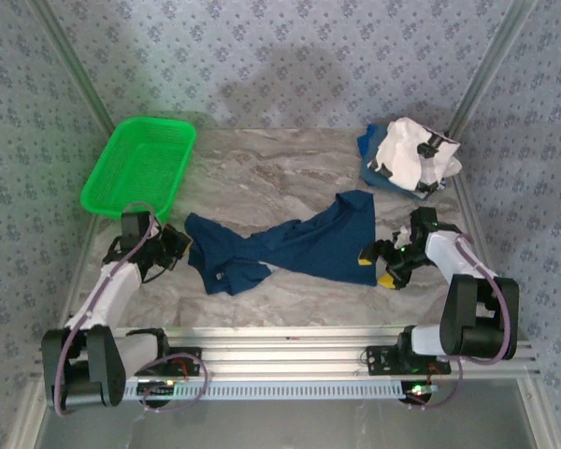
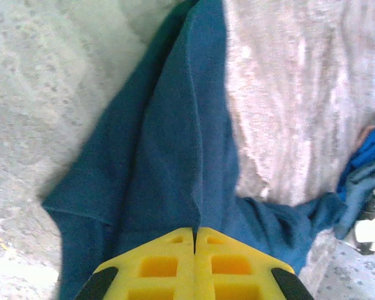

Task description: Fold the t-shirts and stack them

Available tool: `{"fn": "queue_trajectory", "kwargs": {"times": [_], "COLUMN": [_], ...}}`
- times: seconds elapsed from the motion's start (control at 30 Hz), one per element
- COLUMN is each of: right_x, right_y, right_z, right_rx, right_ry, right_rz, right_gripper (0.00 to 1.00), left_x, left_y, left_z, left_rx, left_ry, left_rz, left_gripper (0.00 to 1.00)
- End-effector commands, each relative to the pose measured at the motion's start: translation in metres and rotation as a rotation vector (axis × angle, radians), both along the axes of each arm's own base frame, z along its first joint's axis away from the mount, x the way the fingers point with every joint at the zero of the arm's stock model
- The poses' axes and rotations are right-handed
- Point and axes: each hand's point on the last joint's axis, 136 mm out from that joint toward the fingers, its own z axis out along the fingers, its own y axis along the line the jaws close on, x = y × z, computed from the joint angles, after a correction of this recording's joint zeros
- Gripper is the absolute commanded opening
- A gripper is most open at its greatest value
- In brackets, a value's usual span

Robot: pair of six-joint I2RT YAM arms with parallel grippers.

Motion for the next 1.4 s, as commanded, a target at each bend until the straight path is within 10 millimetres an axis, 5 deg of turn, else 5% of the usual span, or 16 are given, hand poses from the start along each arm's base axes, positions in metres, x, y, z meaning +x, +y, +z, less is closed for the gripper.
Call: {"fn": "queue_trajectory", "kwargs": {"times": [0.0, 0.33, 0.47, 0.5, 0.6, 0.67, 0.83, 0.97, 1.13, 1.37], "right_x": [-0.002, -0.009, -0.006, -0.006, -0.004, -0.005, 0.005, 0.009, 0.007, 0.005], "right_y": [-0.004, 0.002, 0.004, 0.004, 0.004, 0.004, -0.001, -0.003, -0.004, -0.004], "right_z": [-0.006, -0.029, -0.032, -0.034, -0.042, -0.048, -0.057, -0.056, -0.056, -0.058], "right_rx": [-0.008, 0.001, -0.023, -0.027, -0.04, -0.057, -0.093, -0.107, -0.111, -0.118], "right_ry": [0.032, 0.113, 0.105, 0.117, 0.132, 0.151, 0.136, 0.124, 0.125, 0.126], "right_rz": [-0.062, -0.126, -0.112, -0.128, -0.129, -0.129, -0.141, -0.132, -0.116, -0.107], "right_gripper": [0.77, 0.66, 0.66, 0.66, 0.61, 0.54, 0.23, 0.07, 0.0, 0.0], "left_x": [-0.004, -0.002, -0.012, -0.017, -0.04, -0.049, -0.057, -0.068, -0.051, -0.033], "left_y": [-0.004, -0.005, -0.006, -0.007, -0.004, -0.002, -0.006, 0.005, 0.001, -0.027], "left_z": [0.021, 0.05, 0.036, 0.028, 0.0, -0.01, -0.028, -0.04, -0.036, -0.018], "left_rx": [-0.004, -0.007, -0.01, -0.015, 0.005, 0.021, 0.008, 0.07, 0.035, 0.215], "left_ry": [-0.042, -0.124, -0.056, -0.02, 0.106, 0.14, 0.188, 0.243, 0.172, 0.191], "left_rz": [-0.028, -0.03, -0.041, -0.043, -0.044, -0.035, -0.046, -0.007, 0.016, -0.249], "left_gripper": [0.0, 0.0, 0.0, 0.02, 0.4, 0.52, 0.49, 0.54, 0.61, 0.63]}}
